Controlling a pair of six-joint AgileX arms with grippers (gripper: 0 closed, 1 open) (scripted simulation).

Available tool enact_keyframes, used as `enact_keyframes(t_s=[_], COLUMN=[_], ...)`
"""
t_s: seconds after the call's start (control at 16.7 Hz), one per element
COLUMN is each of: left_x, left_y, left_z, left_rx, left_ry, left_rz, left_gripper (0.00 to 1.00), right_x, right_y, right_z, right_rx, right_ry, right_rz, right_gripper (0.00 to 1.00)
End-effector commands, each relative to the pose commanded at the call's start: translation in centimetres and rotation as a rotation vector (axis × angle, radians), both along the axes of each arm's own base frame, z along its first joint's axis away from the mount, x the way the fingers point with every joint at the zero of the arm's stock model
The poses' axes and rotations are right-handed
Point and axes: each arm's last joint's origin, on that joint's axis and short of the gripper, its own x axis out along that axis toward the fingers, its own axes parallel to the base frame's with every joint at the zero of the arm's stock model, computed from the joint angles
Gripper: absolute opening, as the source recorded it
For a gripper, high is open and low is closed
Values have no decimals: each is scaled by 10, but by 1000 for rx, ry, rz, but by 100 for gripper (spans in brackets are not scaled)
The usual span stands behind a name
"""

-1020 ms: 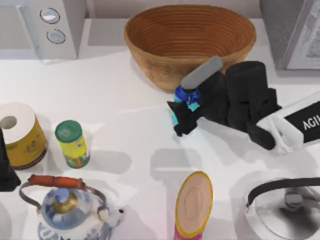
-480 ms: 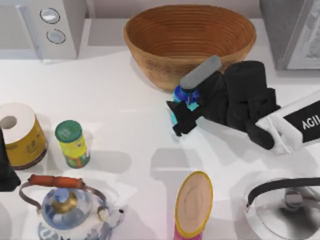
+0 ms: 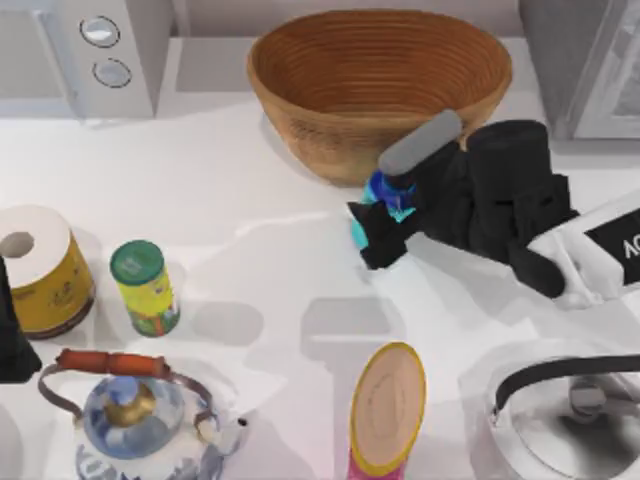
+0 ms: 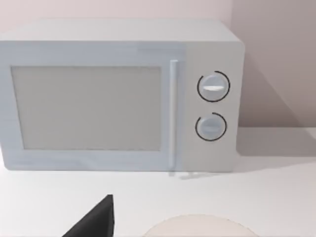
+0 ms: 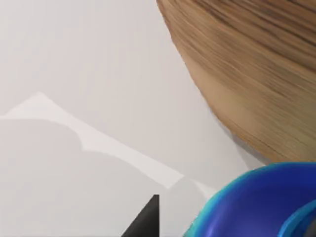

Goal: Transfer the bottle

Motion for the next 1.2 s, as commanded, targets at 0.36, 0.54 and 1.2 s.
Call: enact_keyframes(t_s=[0.36, 0.54, 1.2], left_x=[0, 0, 0], left_y=[0, 0, 0], left_z=[0, 0, 0], left_rx=[0, 0, 0], left_ry=[0, 0, 0], left_rz=[0, 0, 0], left_gripper=[100, 100, 100], right_x=[-28, -54, -69], right_y=[-113, -169, -204], right_z=[29, 49, 58], right_rx=[-23, -28, -33], right_ry=[71, 37, -16], right_rz=[-356, -575, -750], right_gripper=[0, 0, 0])
